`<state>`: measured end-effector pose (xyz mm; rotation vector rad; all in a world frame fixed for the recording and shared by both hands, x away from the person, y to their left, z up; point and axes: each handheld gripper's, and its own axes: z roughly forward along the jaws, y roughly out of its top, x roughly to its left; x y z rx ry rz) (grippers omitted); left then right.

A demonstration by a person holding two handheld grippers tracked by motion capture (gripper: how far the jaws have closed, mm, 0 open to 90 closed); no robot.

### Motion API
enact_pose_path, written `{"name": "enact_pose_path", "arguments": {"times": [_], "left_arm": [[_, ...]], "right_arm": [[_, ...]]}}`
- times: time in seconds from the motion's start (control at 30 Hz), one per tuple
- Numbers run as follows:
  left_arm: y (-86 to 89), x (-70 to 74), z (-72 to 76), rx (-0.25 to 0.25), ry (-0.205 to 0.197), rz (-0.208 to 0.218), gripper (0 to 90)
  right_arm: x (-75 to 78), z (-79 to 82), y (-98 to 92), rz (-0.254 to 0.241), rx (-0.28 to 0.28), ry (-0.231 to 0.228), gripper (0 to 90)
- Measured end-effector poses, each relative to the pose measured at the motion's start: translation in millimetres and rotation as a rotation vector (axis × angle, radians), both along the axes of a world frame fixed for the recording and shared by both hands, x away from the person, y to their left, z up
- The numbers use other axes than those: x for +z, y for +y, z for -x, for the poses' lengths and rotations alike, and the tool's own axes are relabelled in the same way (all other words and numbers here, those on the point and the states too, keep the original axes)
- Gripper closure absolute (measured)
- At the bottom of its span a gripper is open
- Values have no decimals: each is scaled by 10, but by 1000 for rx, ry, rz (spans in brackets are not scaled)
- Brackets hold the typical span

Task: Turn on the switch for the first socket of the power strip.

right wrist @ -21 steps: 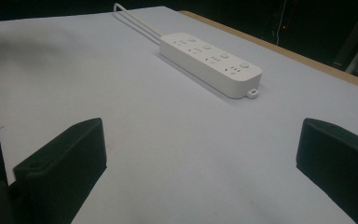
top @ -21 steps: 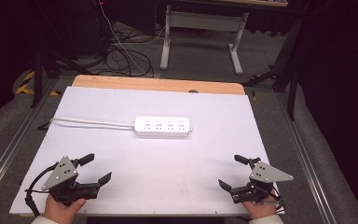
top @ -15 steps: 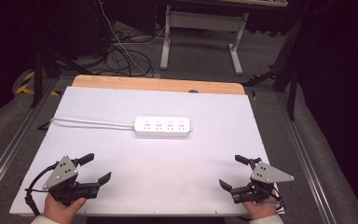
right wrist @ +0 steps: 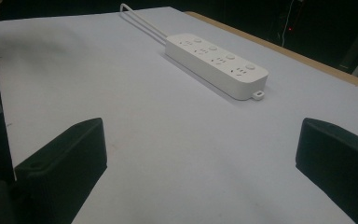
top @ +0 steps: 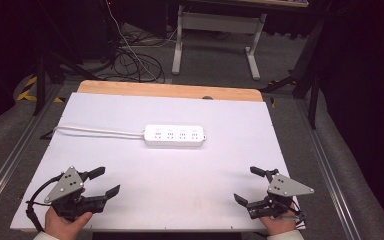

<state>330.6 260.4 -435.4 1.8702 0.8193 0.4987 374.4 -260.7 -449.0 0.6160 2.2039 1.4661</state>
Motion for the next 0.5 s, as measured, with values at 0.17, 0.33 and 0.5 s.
{"name": "enact_pose_path", "arguments": {"times": [0.17,0.33,0.5], "left_arm": [[-16,36,-10,32,5,-13,308],[-9,86,-94,31,39,7,329],[-42,172,-171,16,38,-9,380]], "right_arm": [[0,1,2,-1,7,-2,26],[-6,0,11,4,8,11,27],[-7,1,7,4,10,10,27]]}}
